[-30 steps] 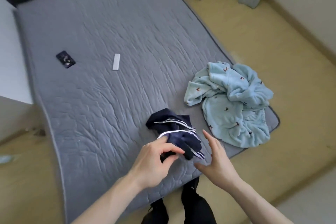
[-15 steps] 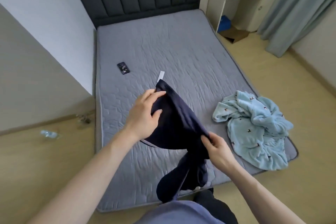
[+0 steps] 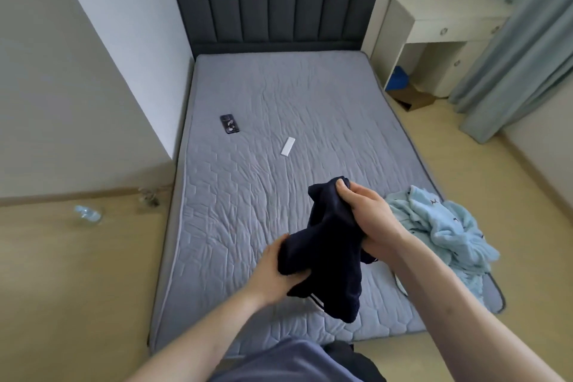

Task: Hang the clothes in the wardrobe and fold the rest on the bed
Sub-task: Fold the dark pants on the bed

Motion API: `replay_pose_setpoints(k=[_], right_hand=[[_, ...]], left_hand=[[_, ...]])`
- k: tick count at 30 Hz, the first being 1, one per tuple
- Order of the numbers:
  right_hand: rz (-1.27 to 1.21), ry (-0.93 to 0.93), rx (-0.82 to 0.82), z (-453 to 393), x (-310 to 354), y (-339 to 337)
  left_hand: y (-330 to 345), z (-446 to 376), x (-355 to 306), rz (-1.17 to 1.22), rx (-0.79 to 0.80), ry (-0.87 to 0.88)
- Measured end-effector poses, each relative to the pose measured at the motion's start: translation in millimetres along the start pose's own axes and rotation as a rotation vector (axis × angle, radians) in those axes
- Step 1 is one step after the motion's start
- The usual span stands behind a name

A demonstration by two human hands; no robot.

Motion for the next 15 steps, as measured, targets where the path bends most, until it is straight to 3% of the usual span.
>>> replay_pose_setpoints(k=[4,8,10,12,15], right_hand=[[-0.029,0.027,-0.024,-0.4,5.2,-14.4],[0.073,0.131,-0.046,4.0,-17.3,-46.3],[0.158,0.15,-0.028,16.1,-38.1,-47.7],[0.4,0.136,0.09,25.9,-63.7,-27.6],[0.687,0.073,0.242,29.2,-99.5,10.2]], left_hand=[[-38.3,-9.7,-12.3,-0.076,-0.147,-0.068],[-69.2,-6.2,-51.5,0.192,-0.268,-0.098],[-71.0,-5.8,-68.2,0.44,-0.217,-0.157],[-65.9,-2.1,-77.7,0.636,-0.129,-0.292],[-59.4,2.2,-82.8,0.764,-0.055,-0.436]])
Point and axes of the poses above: each hand's wrist, its own z-axis away from the middle knuckle, its own y-axis out of the palm, x = y × z, the point moved 7 cm from there along -z, towards the middle knuckle, and after that the axes turned 9 degrees about y, right-handed, at the moved point
